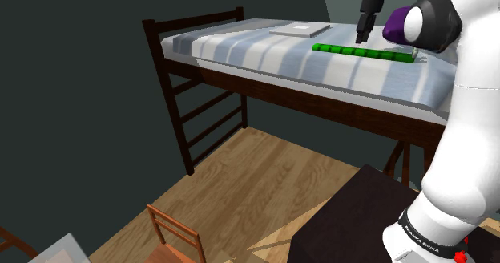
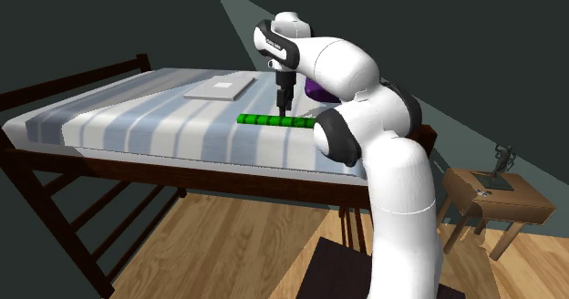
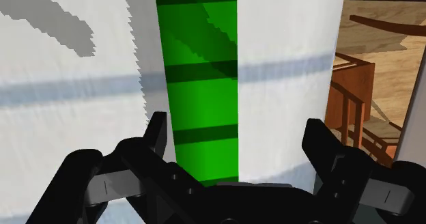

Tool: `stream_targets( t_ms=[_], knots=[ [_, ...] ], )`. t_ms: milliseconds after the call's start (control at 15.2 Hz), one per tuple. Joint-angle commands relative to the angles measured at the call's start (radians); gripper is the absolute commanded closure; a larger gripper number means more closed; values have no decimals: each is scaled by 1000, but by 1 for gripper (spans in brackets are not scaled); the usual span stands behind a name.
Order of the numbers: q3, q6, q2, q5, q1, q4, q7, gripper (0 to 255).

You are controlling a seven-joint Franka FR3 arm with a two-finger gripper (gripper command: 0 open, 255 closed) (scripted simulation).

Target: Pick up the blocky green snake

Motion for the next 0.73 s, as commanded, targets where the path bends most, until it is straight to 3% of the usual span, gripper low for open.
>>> stream_targets(
  t_ms=[0,462,594,660],
  knots=[
    [1,-42,78,41,-51,108,-32,0],
    [1,93,22,6,-2,-79,-32,0],
    [1,93,22,6,-2,-79,-32,0],
    [1,90,24,7,-3,-74,-32,255]
  ],
)
